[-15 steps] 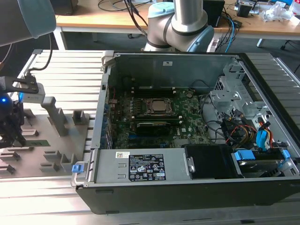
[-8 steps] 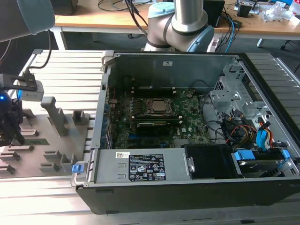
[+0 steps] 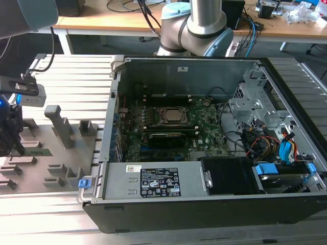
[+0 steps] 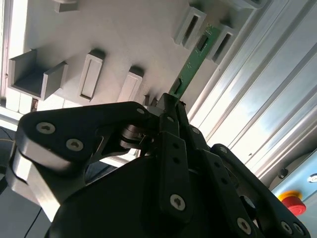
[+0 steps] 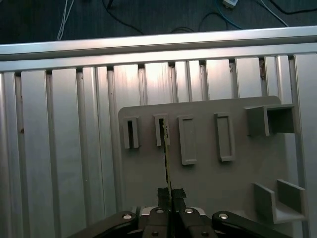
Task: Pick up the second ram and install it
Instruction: 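Pick up the second ram and move it above second insertion slot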
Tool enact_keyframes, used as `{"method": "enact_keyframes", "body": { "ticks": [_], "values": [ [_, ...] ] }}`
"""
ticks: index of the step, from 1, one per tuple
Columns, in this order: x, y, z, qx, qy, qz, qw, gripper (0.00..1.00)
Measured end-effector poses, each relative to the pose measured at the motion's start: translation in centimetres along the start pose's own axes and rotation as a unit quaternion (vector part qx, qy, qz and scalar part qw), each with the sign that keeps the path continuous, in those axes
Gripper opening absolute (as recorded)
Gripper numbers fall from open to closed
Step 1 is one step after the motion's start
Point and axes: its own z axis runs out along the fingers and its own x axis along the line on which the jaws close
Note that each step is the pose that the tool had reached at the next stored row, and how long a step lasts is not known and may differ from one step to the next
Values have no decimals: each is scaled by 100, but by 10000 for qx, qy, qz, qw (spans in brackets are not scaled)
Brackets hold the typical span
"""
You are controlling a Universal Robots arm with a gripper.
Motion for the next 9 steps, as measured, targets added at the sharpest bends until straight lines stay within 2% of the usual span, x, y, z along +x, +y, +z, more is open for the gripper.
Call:
{"method": "enact_keyframes", "body": {
  "ticks": [9],
  "values": [
    [0,4,-112,0,0,0,10000,14]
  ]
}}
